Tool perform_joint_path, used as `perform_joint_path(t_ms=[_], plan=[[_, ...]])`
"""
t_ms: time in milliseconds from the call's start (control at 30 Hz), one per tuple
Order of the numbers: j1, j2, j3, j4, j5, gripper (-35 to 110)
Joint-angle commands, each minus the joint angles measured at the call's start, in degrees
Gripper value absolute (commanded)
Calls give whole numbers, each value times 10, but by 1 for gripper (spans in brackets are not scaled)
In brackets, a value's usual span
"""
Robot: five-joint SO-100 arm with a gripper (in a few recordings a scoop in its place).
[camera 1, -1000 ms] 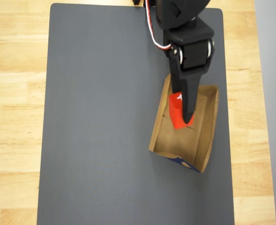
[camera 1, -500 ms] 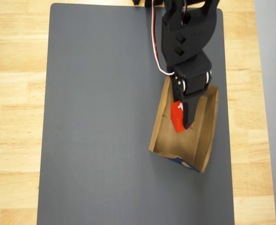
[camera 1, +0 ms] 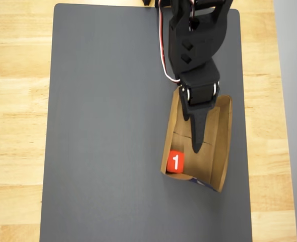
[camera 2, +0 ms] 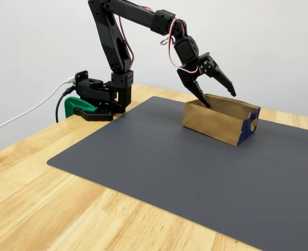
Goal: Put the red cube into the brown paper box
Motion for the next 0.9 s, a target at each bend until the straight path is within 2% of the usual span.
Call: perform_joint_path(t_ms=[0,100,400,600,867], plan=[[-4,51,2,16,-13,29],[11,98,7,36,-28,27],[101,301,73,31,-86,0],[151,472,194,-27,-116,0],[190,620,308,-41,-143,0]])
